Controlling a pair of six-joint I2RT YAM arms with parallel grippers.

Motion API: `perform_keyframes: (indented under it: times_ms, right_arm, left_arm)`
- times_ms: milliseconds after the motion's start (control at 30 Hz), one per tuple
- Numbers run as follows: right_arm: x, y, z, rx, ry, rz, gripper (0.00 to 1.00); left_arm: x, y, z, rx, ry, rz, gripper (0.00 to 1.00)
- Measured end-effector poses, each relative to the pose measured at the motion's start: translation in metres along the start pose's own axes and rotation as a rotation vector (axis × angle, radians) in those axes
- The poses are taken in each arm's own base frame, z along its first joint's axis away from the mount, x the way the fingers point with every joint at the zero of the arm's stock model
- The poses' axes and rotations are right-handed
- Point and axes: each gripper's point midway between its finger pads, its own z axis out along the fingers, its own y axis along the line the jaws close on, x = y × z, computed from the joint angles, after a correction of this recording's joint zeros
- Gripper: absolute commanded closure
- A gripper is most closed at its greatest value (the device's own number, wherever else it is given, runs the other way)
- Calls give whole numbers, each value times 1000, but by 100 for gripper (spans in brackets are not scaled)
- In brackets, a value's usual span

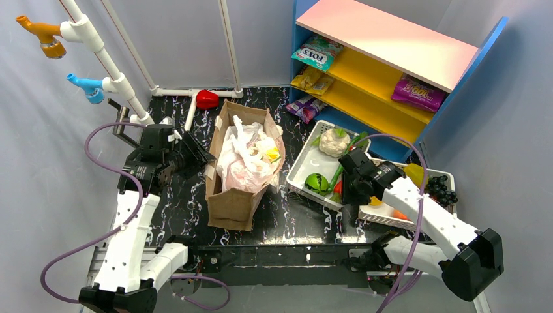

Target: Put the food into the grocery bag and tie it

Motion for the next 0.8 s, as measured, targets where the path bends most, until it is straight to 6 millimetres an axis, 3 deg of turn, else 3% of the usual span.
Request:
perform_keyframes:
  times_ms: [133,200,400,467,533,633,733,800]
  right_arm:
    - [1,-20,-5,96,-9,46,55]
    - [-2,-21,-13,101,-21,42,53]
    - [-48,6,-58,-21,-155,-5,49]
    - [-68,20,-83,-94,-228,-28,48]
    - [-97,41,-126,-216,-359,-60,43]
    - [-112,57,-155,-313,-439,-95,39]
    - [-135,75,-204,-436,-579,-110,38]
    - [-137,79,-226,-499,-640,-107,36]
  left_arm:
    - [1,1,-3,-1,-5,2,40]
    - [2,2,-5,-8,-3,4,32]
    - [-12,-5,-23,-2,-55,47,17]
    - [-21,-10,-32,3,-89,73,10]
    - [-36,-17,-49,1,-142,130,2]
    - [-50,-22,-62,-11,-180,213,2]
    - [-60,-23,-73,-18,-227,277,2]
    - [-61,-22,-76,-20,-239,308,2]
